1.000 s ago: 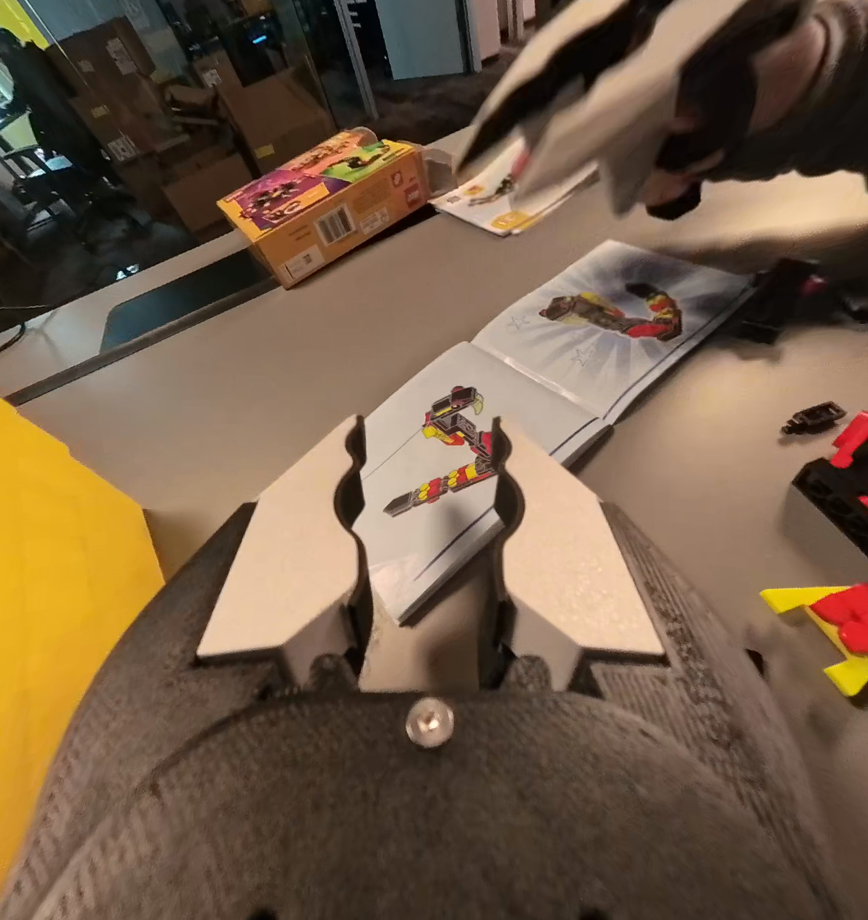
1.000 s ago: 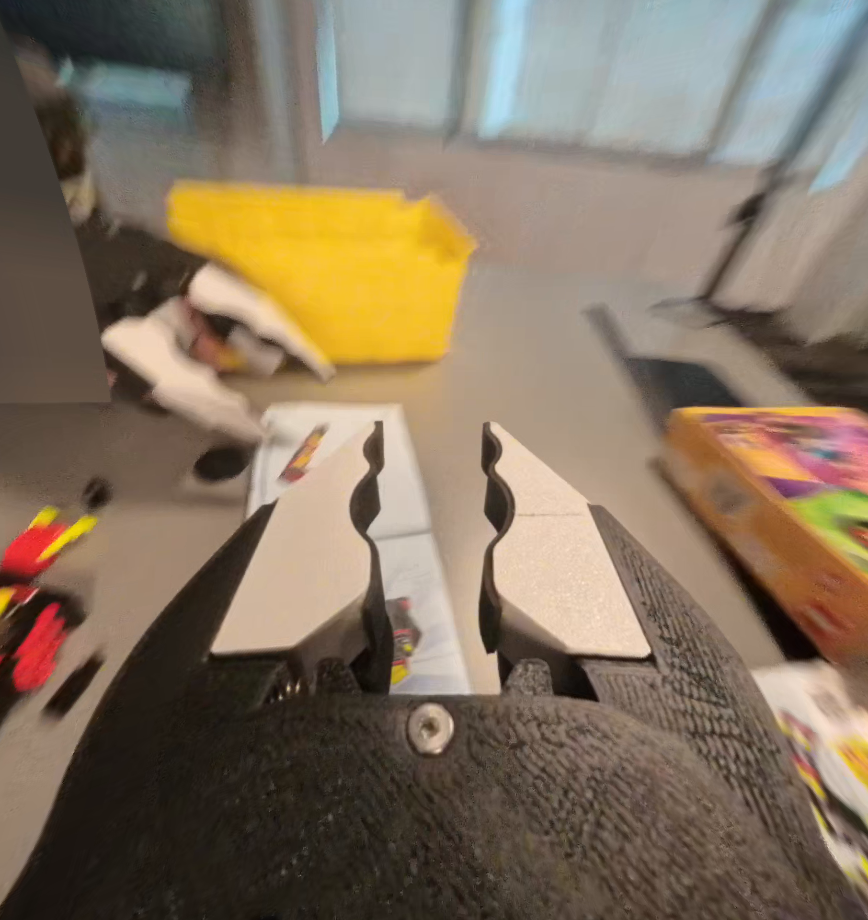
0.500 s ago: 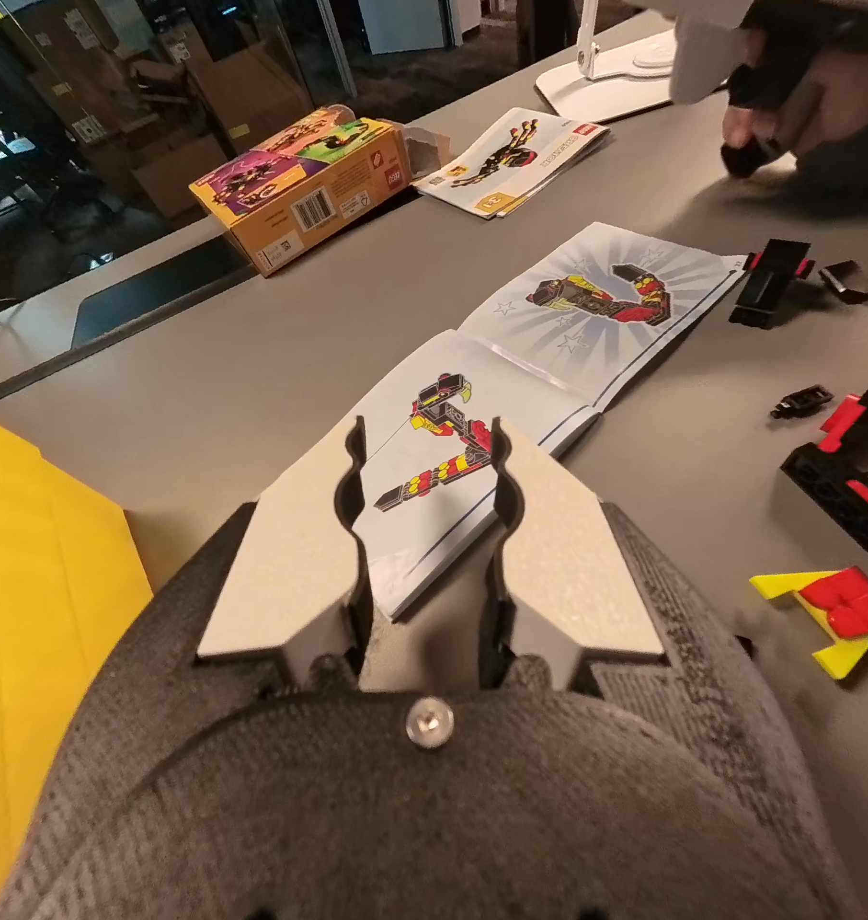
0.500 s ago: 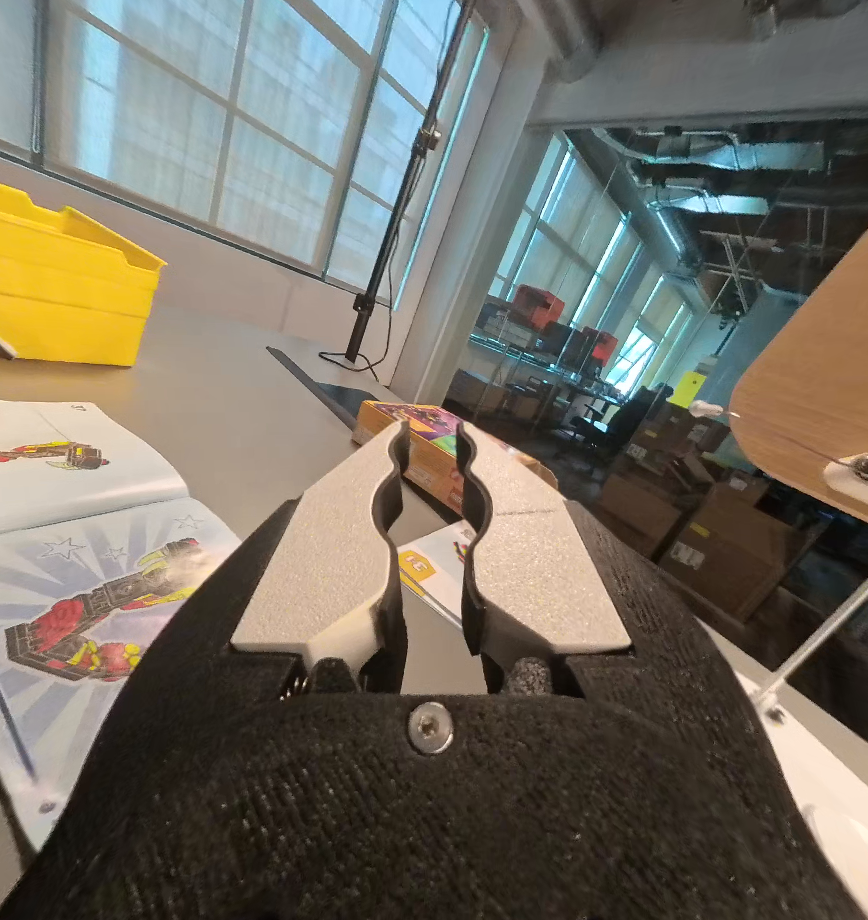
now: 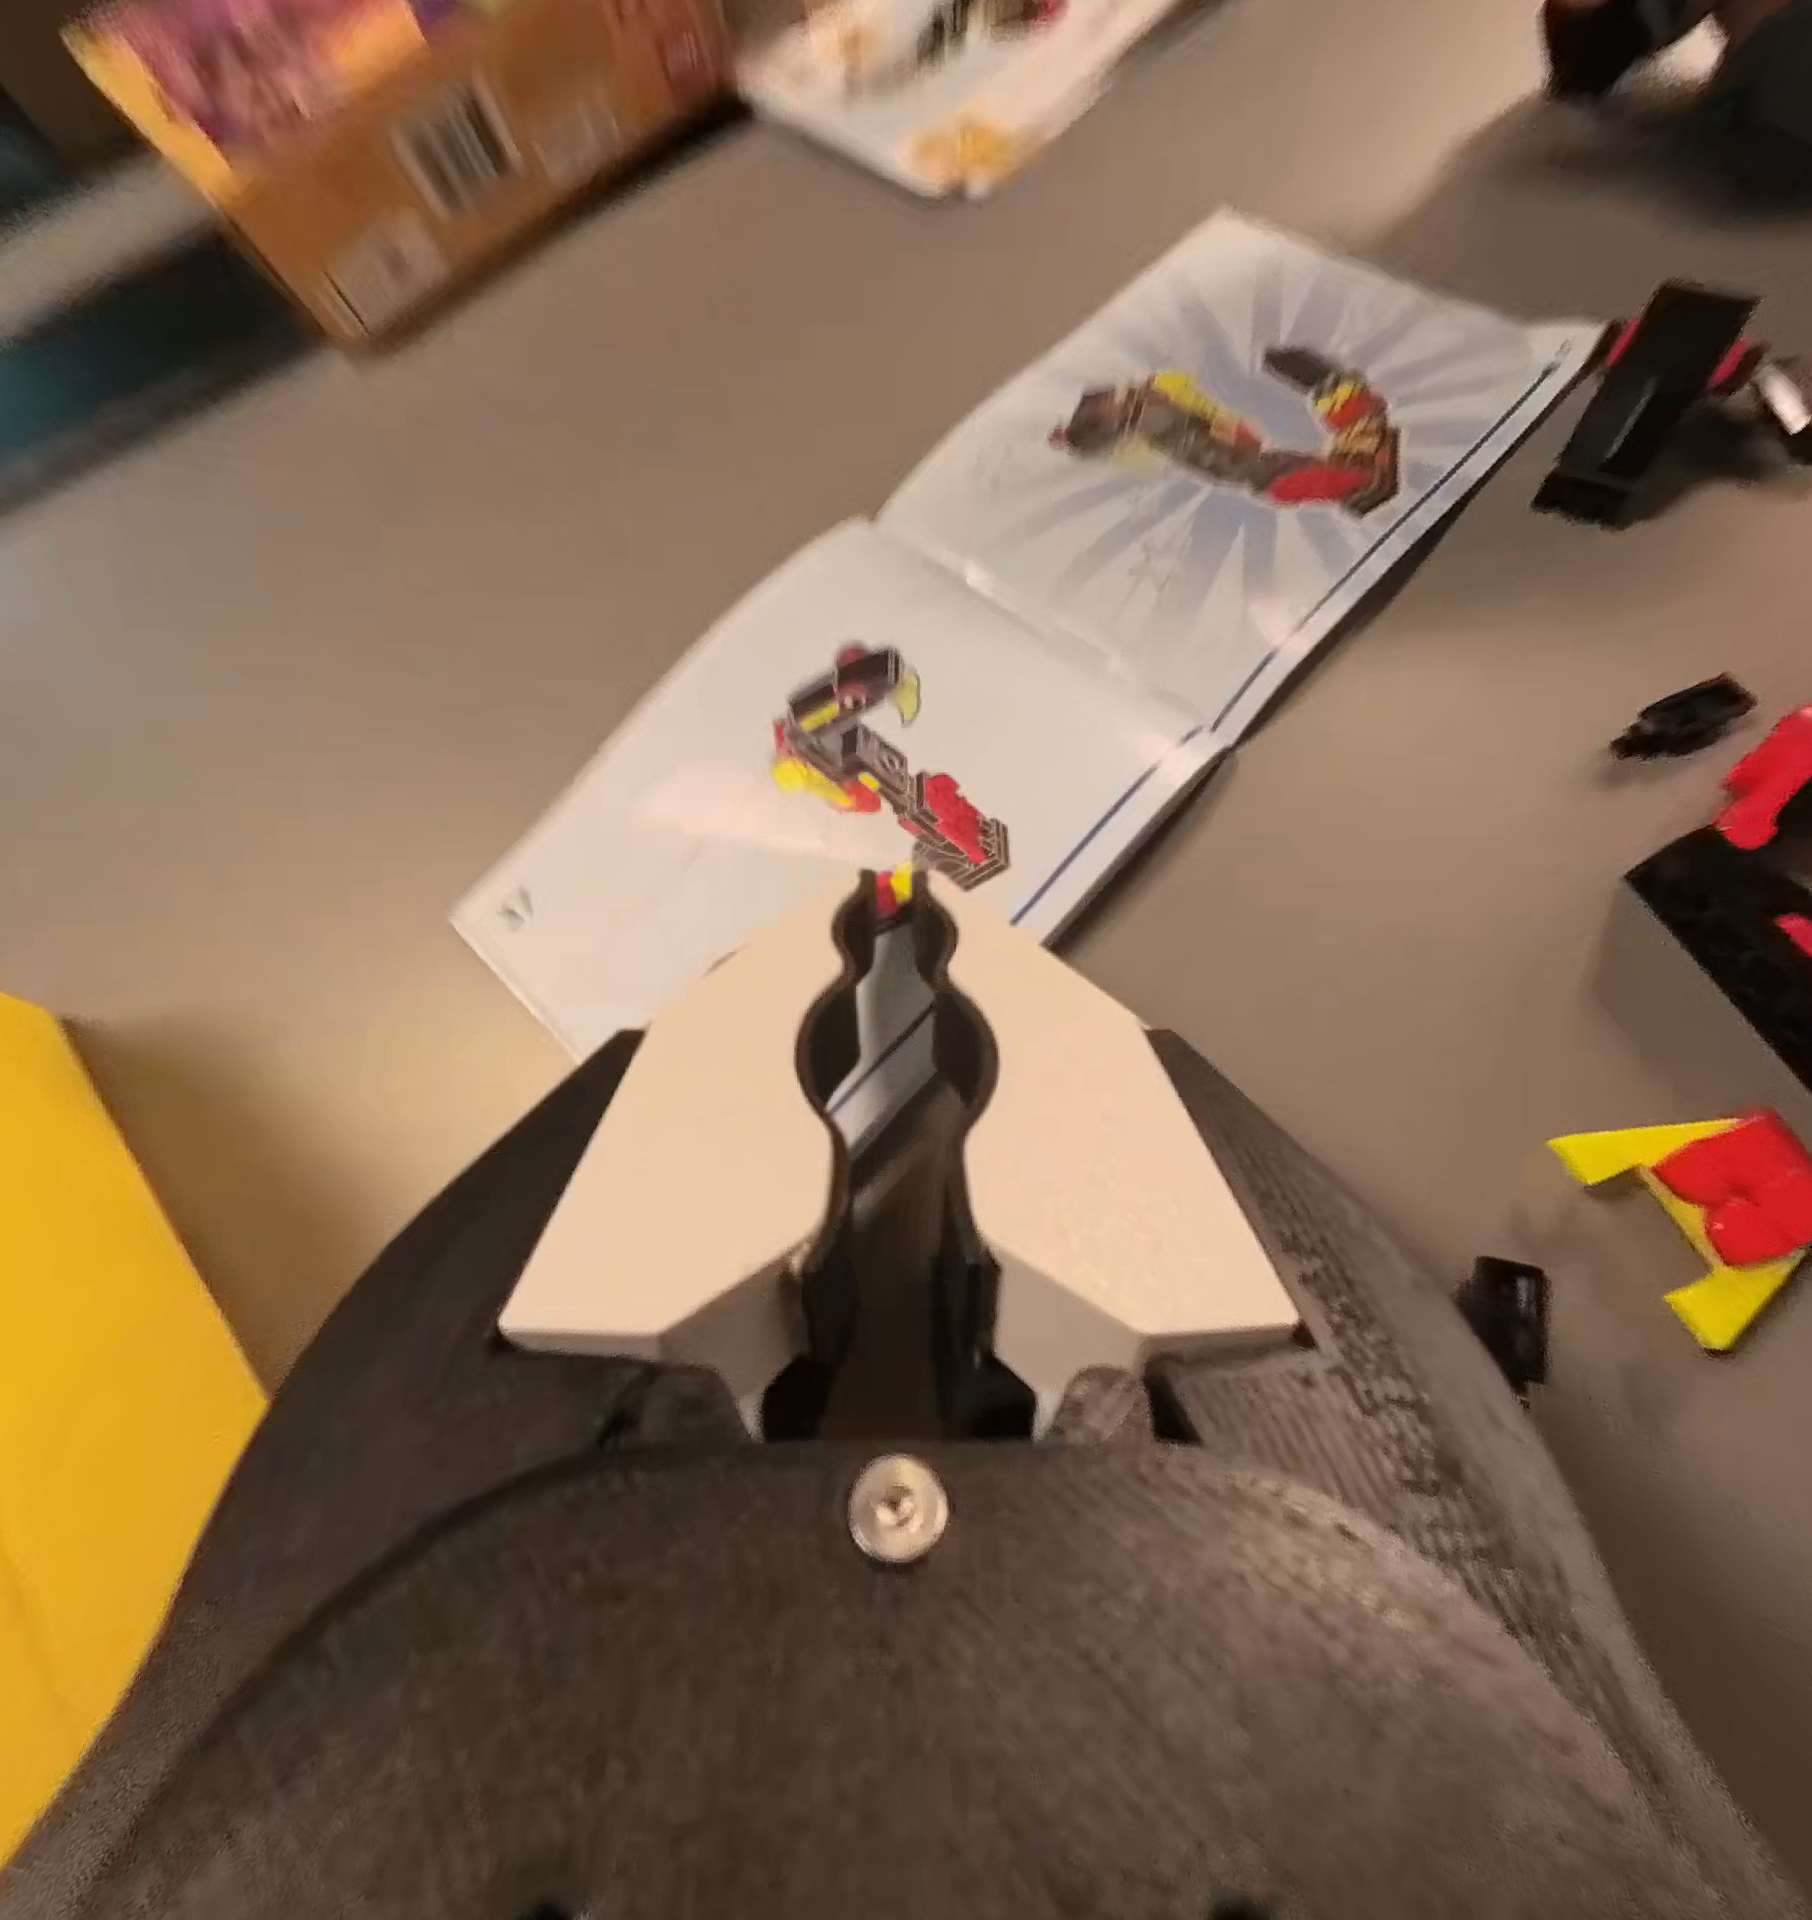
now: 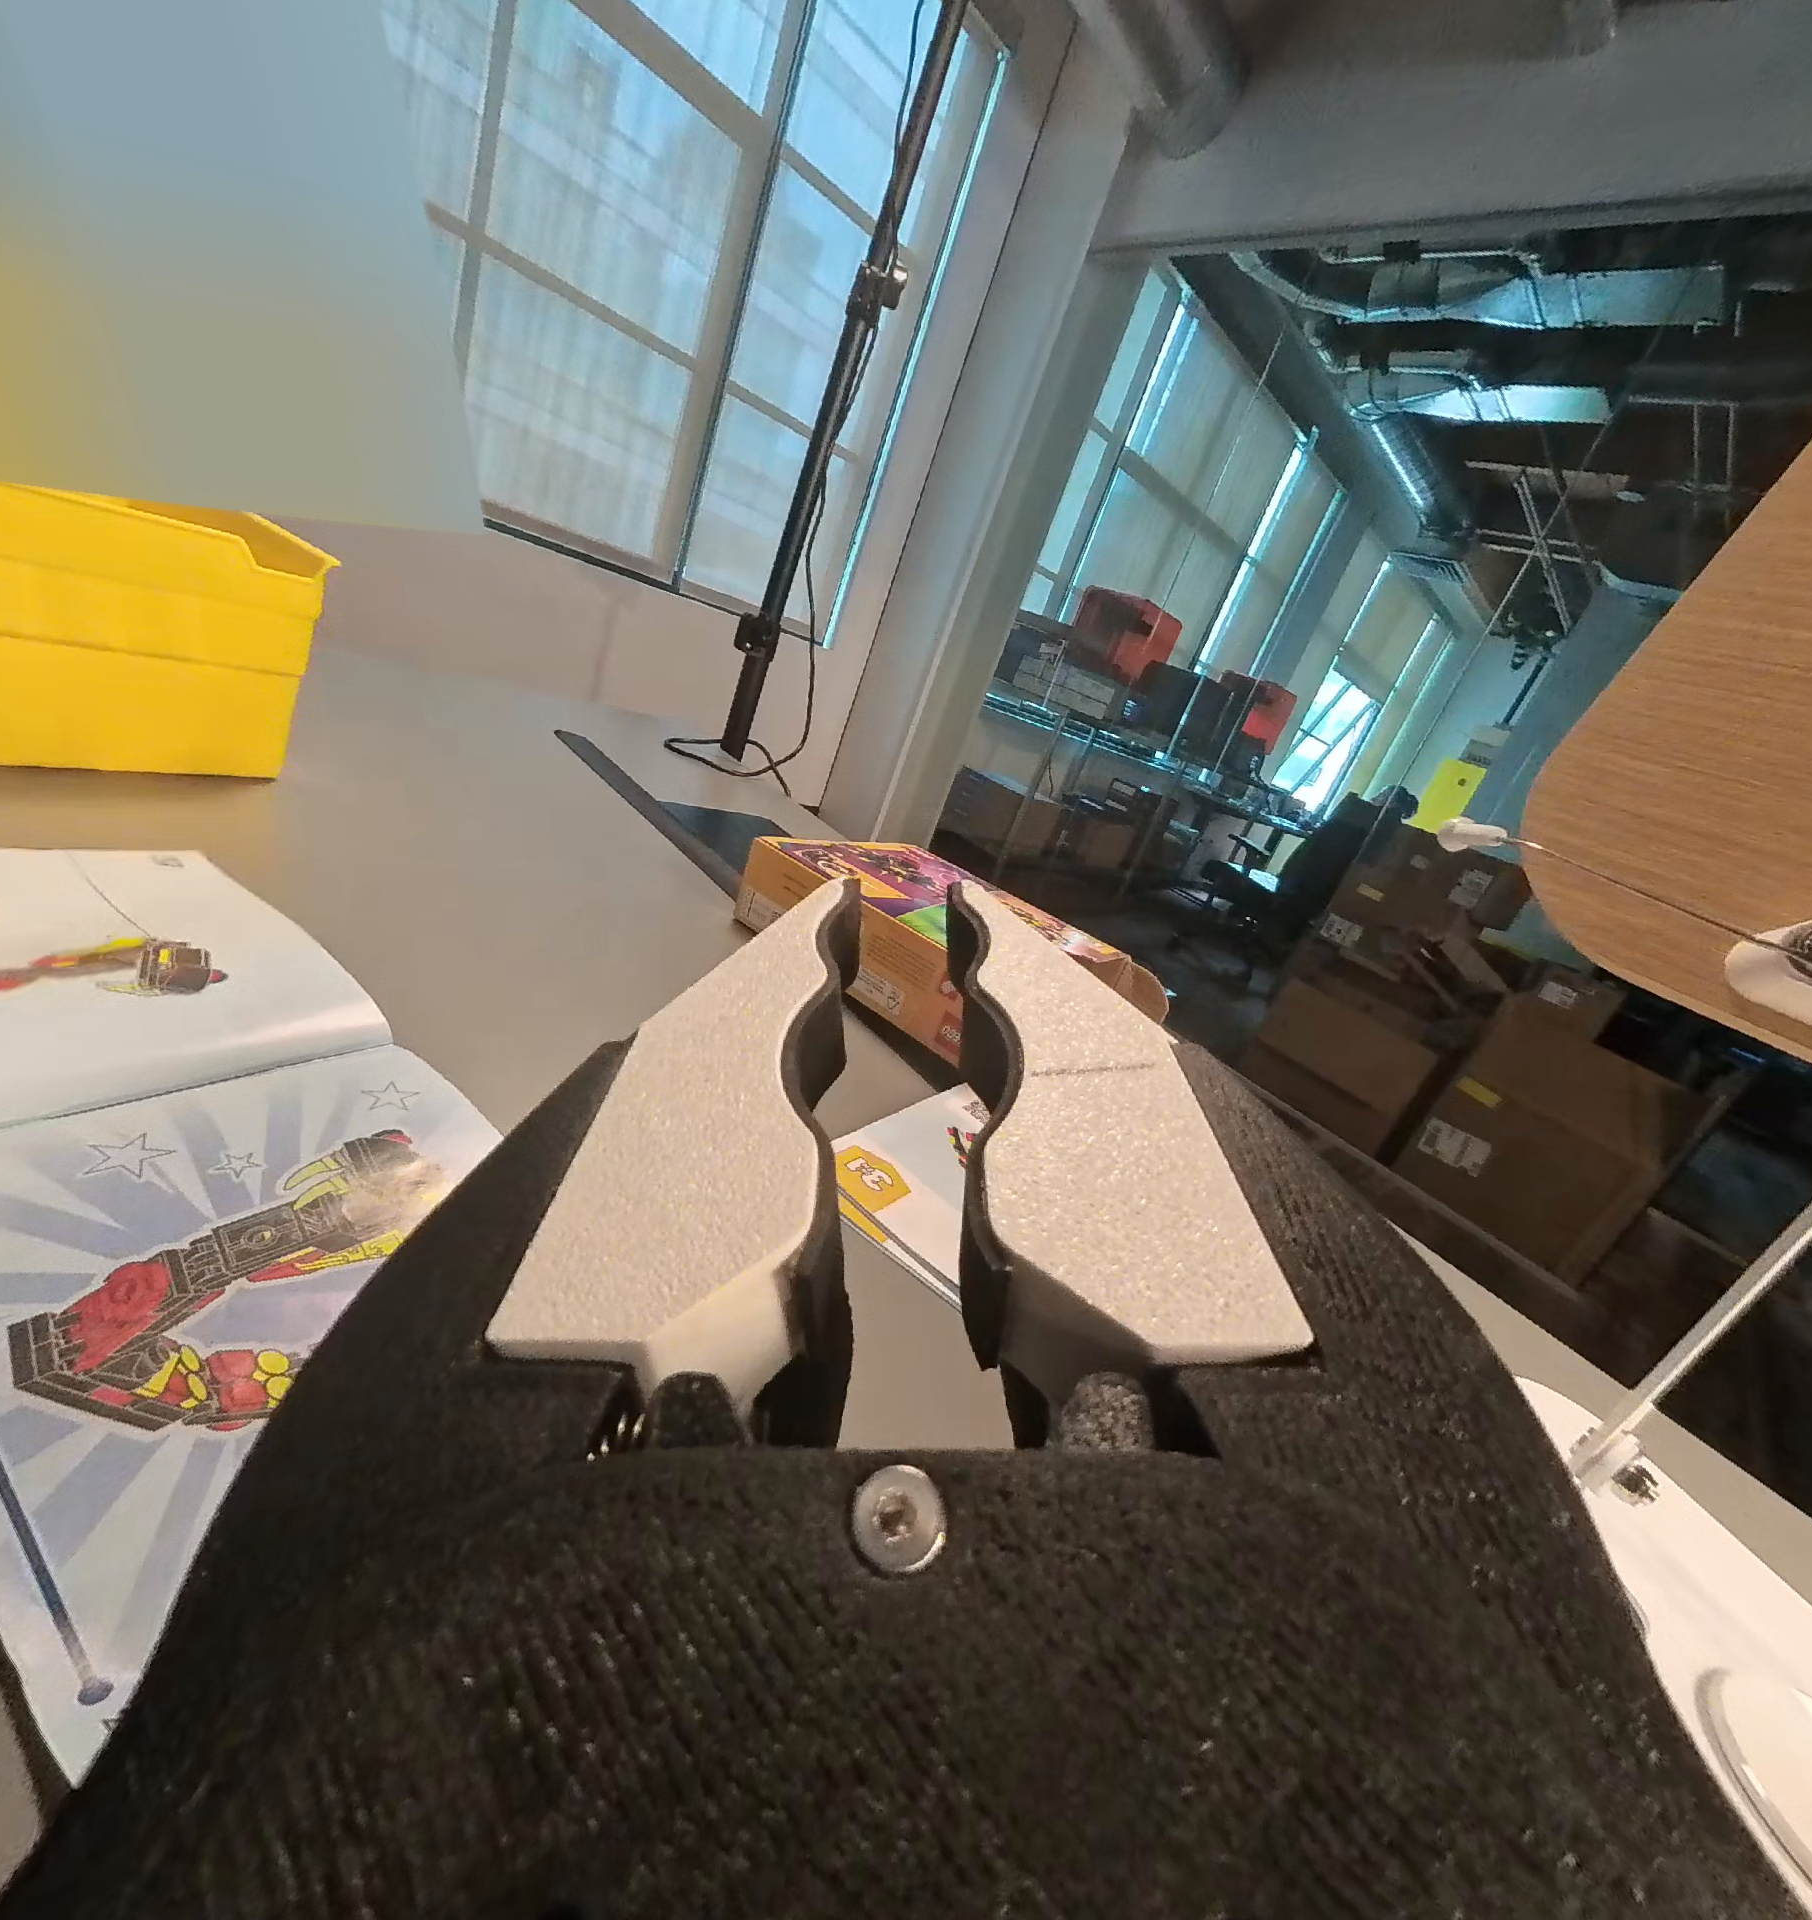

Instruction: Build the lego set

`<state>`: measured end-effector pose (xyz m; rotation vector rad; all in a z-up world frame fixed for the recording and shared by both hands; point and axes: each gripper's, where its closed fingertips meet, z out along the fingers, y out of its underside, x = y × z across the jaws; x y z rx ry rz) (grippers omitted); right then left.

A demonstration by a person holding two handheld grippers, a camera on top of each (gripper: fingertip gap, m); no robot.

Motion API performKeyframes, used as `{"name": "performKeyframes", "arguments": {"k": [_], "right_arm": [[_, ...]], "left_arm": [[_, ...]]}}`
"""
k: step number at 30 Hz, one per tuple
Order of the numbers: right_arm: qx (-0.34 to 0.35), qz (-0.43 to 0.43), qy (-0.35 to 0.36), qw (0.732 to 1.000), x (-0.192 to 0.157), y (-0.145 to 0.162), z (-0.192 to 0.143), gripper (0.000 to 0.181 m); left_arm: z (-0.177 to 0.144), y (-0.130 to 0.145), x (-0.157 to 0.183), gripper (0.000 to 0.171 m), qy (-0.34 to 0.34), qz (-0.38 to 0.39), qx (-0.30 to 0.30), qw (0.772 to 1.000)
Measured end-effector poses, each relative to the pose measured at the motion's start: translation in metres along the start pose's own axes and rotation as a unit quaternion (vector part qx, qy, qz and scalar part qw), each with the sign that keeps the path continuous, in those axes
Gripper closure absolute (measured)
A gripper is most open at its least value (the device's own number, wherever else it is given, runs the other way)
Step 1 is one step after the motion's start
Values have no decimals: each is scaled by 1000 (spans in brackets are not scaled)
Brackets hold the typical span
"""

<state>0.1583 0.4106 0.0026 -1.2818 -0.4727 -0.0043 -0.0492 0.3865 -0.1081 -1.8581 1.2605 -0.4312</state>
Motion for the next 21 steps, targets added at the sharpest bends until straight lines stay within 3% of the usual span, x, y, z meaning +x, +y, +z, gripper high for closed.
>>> {"name": "performKeyframes", "arguments": {"k": [11,18,21], "right_arm": [[-4,-16,-9,1000,-5,1,2,168],[-8,-38,-19,999,-12,2,2,168],[-7,-37,-20,999,-12,2,2,168]], "left_arm": [[0,7,12,171,80,-86,-21,993],[-6,2,59,171,182,-18,-16,983],[-11,-17,30,171,93,-49,55,993]]}}
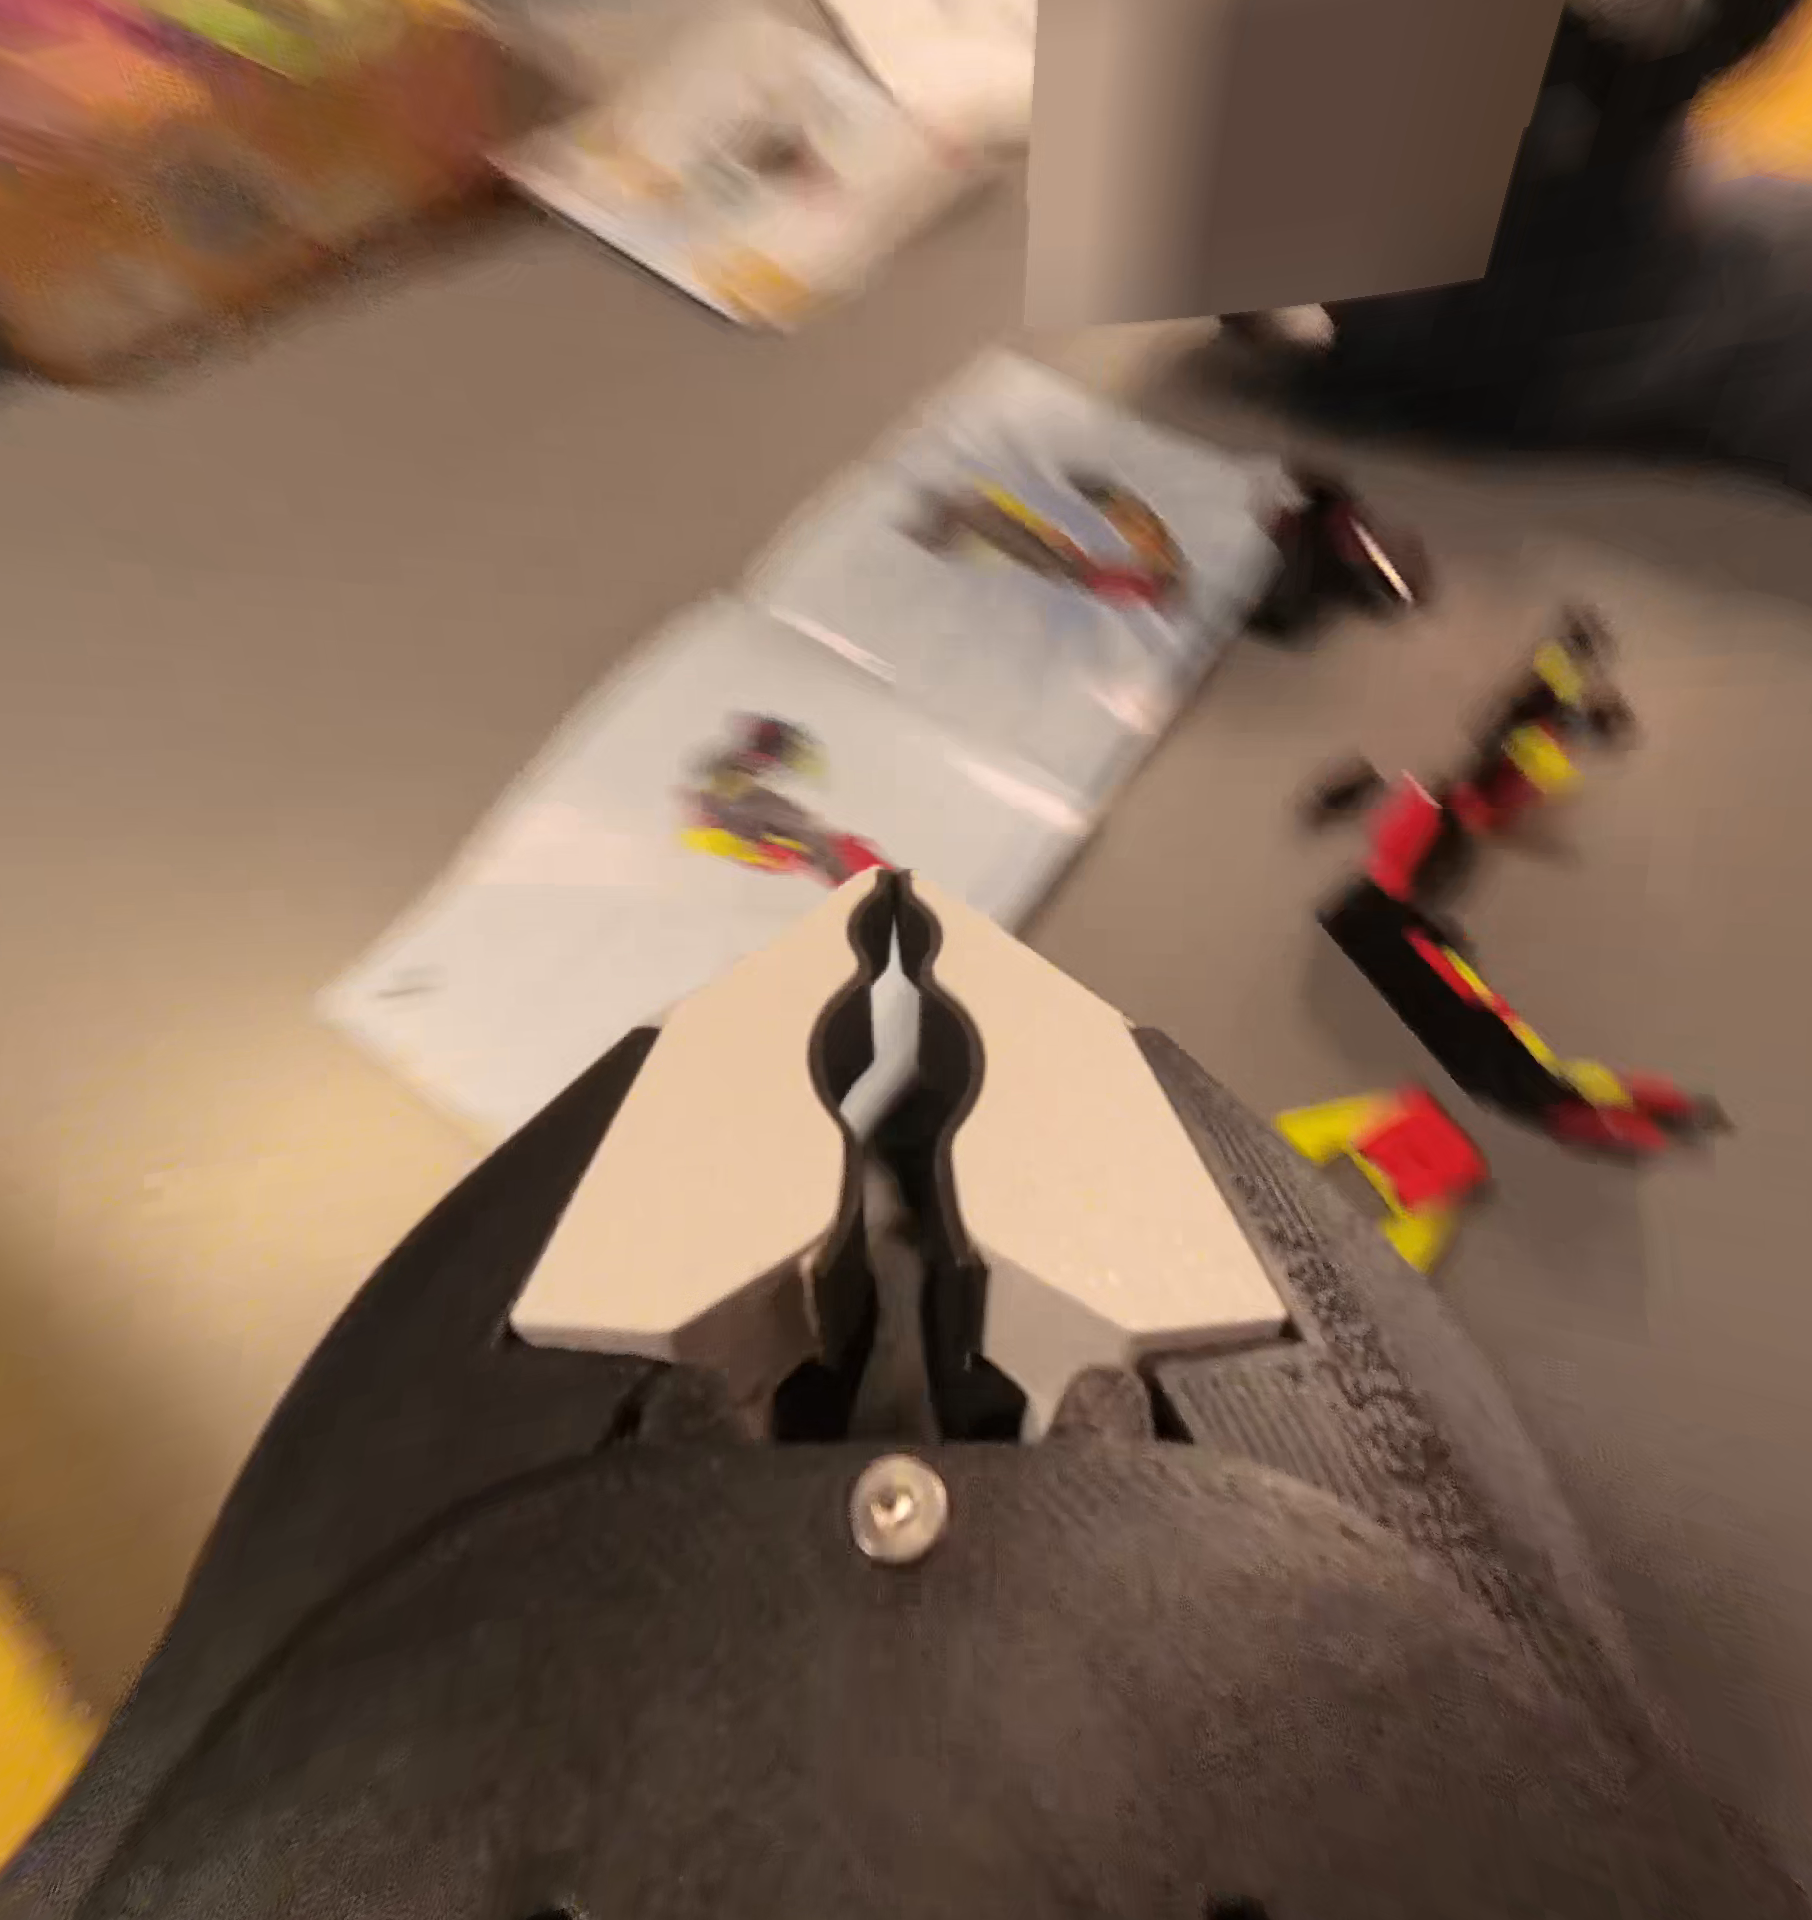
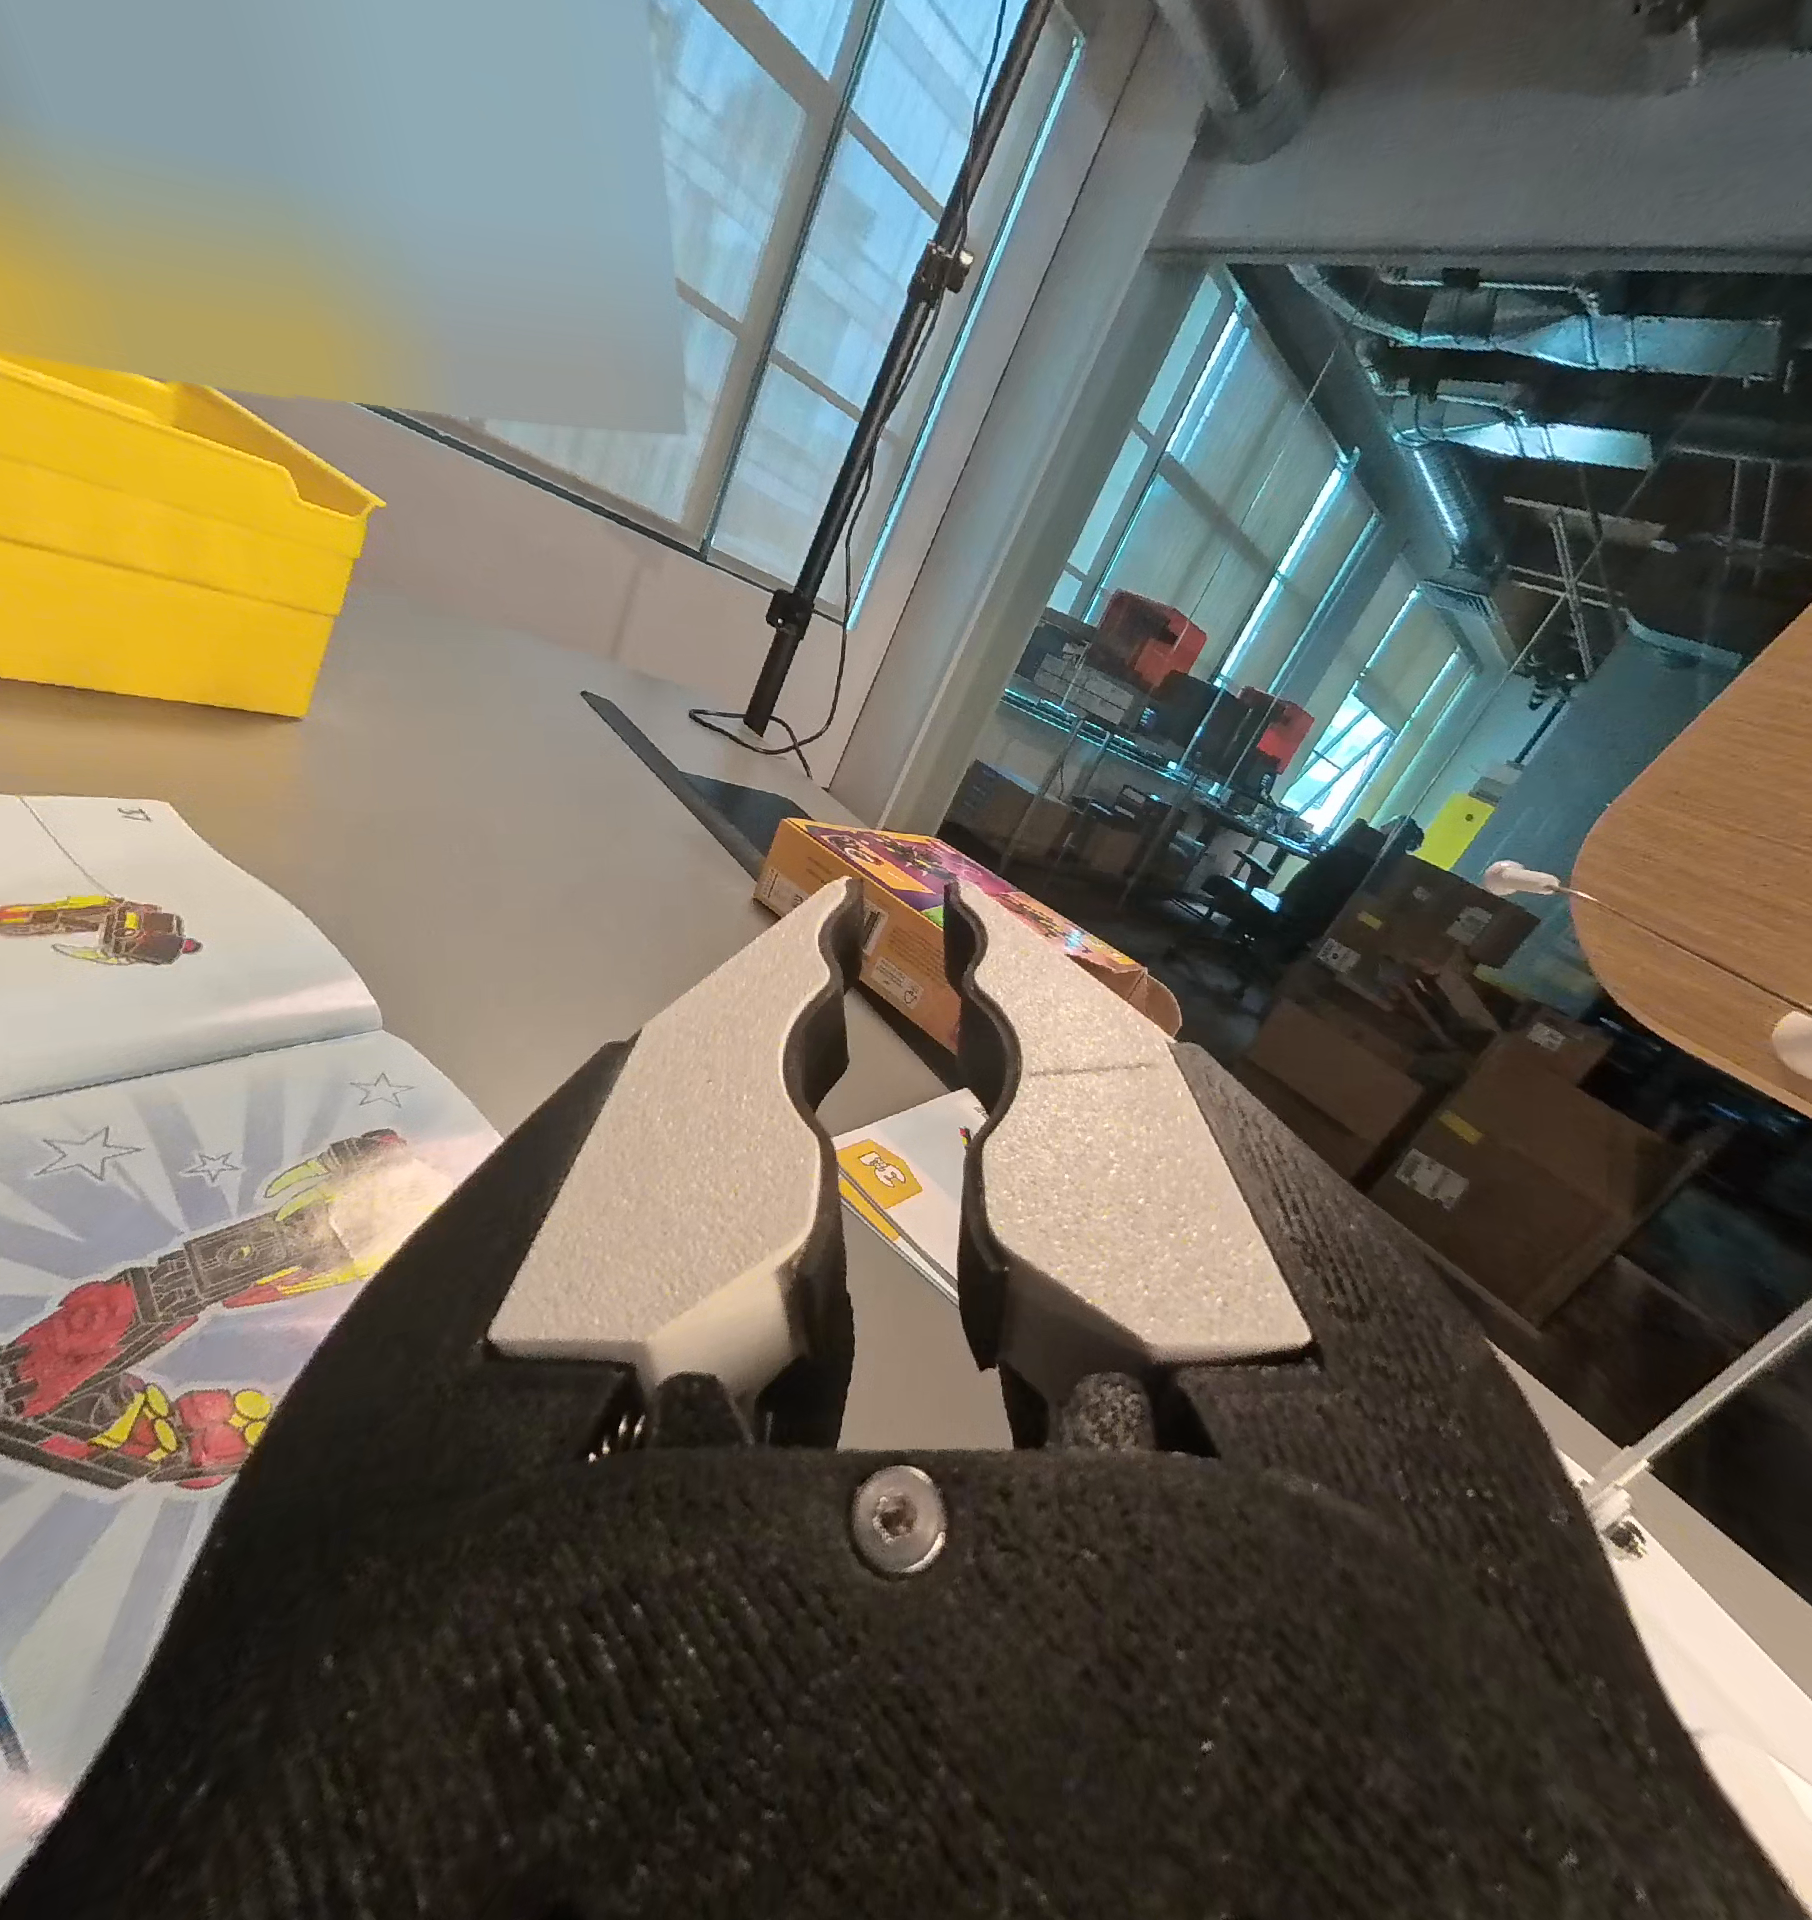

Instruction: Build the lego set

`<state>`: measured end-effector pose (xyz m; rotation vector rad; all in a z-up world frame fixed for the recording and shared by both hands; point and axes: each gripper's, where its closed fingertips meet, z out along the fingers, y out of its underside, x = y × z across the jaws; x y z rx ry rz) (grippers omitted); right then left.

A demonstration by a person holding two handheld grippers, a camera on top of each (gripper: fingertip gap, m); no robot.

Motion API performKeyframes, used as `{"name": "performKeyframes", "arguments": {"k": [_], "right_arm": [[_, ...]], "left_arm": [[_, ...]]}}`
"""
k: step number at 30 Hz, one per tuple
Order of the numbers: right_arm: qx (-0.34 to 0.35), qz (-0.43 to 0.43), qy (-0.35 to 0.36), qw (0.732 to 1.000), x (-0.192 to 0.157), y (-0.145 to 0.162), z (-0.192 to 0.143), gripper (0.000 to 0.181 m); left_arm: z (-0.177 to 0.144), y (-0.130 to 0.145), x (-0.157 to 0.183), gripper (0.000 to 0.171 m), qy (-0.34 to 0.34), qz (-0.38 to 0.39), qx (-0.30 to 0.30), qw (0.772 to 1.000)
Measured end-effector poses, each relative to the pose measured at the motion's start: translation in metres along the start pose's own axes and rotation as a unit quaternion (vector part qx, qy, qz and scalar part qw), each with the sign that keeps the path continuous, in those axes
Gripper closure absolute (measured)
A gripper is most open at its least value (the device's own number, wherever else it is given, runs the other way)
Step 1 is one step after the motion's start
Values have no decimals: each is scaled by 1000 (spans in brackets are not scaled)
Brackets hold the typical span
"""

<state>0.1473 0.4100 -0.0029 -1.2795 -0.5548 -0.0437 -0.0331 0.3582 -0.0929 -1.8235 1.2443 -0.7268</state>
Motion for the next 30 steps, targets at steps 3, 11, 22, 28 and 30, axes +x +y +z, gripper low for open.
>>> {"name": "performKeyframes", "arguments": {"k": [3,11,22,28,30], "right_arm": [[0,2,1,1000,0,0,0,168],[0,0,-1,1000,0,0,0,169],[-1,-3,-2,1000,-1,0,0,169],[-1,-4,-4,1000,-2,0,1,169],[-1,-4,-4,1000,-2,0,1,169]], "left_arm": [[-9,8,-42,171,-100,-26,-17,995],[-5,30,-46,171,-106,-27,-91,990],[0,27,7,171,45,-56,-84,994],[-10,0,-18,171,-23,-57,10,998],[-7,5,-20,171,-29,-48,0,998]]}}
